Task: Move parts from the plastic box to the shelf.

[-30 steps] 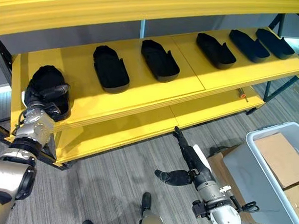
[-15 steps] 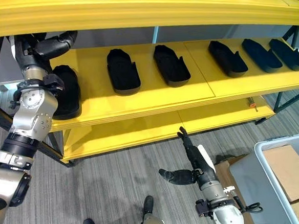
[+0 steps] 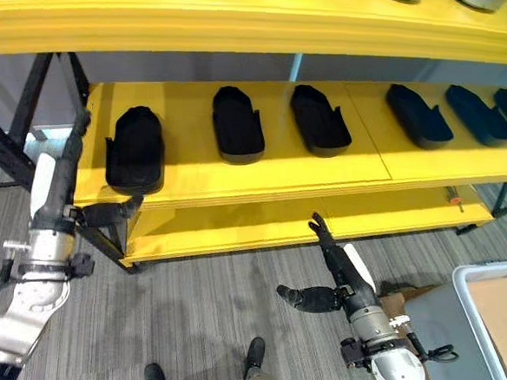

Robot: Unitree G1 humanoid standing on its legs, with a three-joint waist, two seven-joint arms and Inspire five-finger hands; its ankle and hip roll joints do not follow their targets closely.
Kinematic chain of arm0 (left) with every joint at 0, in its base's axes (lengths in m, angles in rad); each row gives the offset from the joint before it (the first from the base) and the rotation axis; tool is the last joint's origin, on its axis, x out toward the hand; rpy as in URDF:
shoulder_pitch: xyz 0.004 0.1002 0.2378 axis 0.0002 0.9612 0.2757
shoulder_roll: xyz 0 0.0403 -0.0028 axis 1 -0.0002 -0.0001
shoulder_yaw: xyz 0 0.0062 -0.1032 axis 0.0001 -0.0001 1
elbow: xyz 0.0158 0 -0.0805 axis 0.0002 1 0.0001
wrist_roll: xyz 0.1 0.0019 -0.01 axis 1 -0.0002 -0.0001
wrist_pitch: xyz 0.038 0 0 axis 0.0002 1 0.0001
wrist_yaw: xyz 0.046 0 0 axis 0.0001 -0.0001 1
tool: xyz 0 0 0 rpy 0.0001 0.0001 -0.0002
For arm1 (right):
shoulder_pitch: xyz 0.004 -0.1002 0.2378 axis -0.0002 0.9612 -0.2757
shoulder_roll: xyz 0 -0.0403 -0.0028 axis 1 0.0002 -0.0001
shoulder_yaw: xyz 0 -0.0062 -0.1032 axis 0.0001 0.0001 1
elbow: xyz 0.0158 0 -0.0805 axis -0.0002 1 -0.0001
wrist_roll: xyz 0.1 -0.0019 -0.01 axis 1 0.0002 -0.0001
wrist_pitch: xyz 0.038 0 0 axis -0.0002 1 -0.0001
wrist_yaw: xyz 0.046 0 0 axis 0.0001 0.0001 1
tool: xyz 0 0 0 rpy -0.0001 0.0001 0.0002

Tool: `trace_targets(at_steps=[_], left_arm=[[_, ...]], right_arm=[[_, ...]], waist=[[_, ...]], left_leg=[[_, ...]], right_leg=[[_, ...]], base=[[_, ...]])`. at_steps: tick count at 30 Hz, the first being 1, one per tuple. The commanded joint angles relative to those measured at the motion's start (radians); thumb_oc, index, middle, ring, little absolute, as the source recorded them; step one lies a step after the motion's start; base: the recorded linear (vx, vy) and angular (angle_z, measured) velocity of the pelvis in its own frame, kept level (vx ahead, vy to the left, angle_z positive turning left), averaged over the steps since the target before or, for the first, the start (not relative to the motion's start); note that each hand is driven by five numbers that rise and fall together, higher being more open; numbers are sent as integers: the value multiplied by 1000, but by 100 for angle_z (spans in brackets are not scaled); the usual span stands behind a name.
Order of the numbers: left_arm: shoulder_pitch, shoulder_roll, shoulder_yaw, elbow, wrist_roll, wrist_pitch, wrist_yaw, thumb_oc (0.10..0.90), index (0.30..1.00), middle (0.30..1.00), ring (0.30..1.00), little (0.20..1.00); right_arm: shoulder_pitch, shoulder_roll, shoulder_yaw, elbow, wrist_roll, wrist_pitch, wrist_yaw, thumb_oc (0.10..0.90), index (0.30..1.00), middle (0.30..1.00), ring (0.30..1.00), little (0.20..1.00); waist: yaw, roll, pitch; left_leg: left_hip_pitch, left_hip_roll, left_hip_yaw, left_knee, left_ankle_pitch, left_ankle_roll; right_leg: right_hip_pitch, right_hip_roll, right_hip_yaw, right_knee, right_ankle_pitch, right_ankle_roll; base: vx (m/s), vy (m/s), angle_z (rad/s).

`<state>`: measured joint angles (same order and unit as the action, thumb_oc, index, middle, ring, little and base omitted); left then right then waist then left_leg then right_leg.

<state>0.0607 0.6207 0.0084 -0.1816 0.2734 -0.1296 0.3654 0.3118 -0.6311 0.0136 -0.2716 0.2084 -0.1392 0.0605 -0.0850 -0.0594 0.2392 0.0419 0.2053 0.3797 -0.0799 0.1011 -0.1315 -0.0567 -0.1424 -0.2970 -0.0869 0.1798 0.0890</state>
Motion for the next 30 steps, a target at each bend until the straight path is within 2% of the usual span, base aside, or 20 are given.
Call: trace_targets(at_steps=[1,7,13,22,30], left_arm=[[-145,111,78,-83,207,-80,7,900,1000,1000,1000,1000],[10,116,100,-102,333,-84,5,900,1000,1000,1000,1000],[61,141,63,-77,393,-88,-3,900,1000,1000,1000,1000],[-3,144,-57,47,435,-75,11,900,1000,1000,1000,1000],[-58,124,-102,115,465,-51,32,900,1000,1000,1000,1000]], right_arm=[[-69,-11,-74,-113,28,-108,-17,900,1000,1000,1000,1000],[-47,-13,-91,-134,19,-115,-24,900,1000,1000,1000,1000],[-43,-22,-105,-143,18,-120,-30,900,1000,1000,1000,1000],[-67,-27,-85,-147,18,-133,-57,900,1000,1000,1000,1000],[-92,-23,-77,-142,12,-137,-78,900,1000,1000,1000,1000]], waist=[[-32,-25,6],[-18,-34,23],[-12,-45,46],[-11,-53,84],[-15,-53,99]], left_leg=[[59,7,-5,3,-16,-8],[45,19,-11,-1,-6,-12],[26,26,-15,2,1,-12],[-6,24,-24,2,15,-12],[-22,19,-27,2,16,-9]], right_leg=[[72,-5,19,31,-75,58],[63,3,7,25,-67,57],[47,4,4,29,-62,60],[12,0,5,42,-57,64],[-10,-4,12,46,-53,64]], base=[[-30,-18,14],[-30,-15,4],[-8,-4,2],[-3,2,2],[0,0,0]])
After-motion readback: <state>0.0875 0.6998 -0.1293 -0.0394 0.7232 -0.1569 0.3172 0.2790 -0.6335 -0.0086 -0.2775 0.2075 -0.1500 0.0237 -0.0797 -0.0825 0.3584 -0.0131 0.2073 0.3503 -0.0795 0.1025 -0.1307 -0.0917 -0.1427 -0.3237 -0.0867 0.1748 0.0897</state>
